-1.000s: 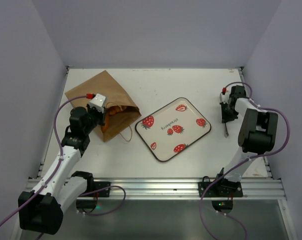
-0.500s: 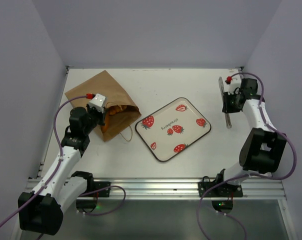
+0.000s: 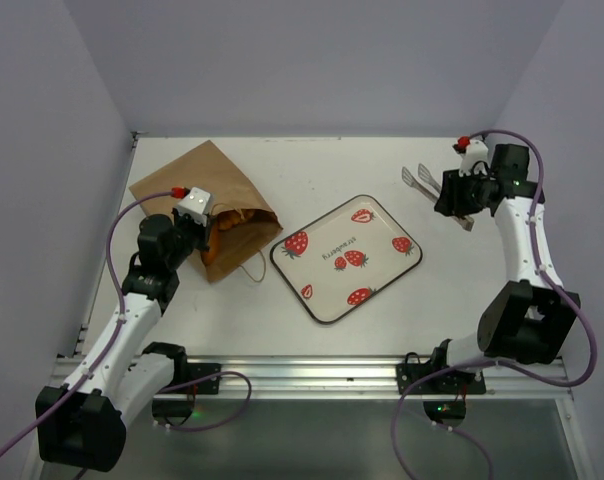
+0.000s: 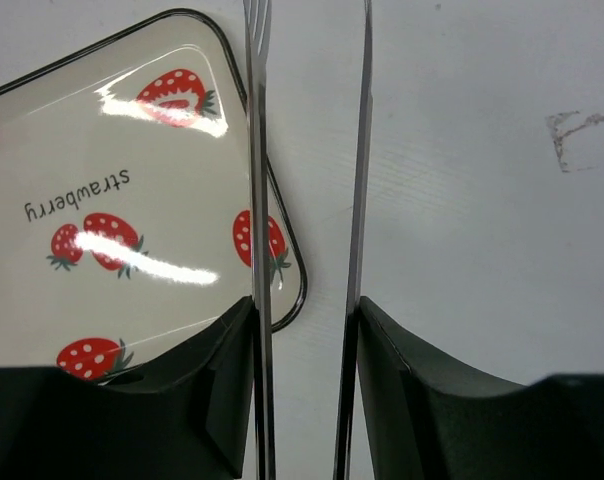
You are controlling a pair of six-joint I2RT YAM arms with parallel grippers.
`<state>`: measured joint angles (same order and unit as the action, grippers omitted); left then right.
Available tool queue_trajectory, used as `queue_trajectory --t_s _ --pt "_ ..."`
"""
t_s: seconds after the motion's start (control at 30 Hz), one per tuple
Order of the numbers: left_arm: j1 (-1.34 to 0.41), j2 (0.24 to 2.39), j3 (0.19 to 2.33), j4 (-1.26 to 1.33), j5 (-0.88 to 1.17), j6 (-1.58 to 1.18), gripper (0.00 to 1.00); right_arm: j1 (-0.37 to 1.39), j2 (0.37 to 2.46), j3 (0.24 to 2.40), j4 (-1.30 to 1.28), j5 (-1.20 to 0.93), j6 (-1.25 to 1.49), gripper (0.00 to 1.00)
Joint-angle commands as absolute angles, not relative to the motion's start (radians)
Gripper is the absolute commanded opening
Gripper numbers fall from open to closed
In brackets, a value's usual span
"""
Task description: Take the fake bread out of the paper bag
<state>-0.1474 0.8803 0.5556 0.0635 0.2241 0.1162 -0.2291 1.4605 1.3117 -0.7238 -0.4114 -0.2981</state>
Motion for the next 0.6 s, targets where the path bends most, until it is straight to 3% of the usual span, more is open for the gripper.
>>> queue_trajectory --t_s 0.0,0.27,0.57 --pt "-0.158 0.865 0.583 0.060 0.244 0.121 0.00 -0.218 1.399 1.342 -0.764 -0.497 -0.316 0.46" --pt "-0.158 0.862 0.583 0.060 0.245 0.121 0.00 -0.154 1.344 1.321 -0.788 -0.531 -0.362 0.45" --pt "-0.158 0.839 0.569 0.115 0.310 0.089 0.00 0.061 1.261 1.221 -0.848 -0.612 -0.514 0.45"
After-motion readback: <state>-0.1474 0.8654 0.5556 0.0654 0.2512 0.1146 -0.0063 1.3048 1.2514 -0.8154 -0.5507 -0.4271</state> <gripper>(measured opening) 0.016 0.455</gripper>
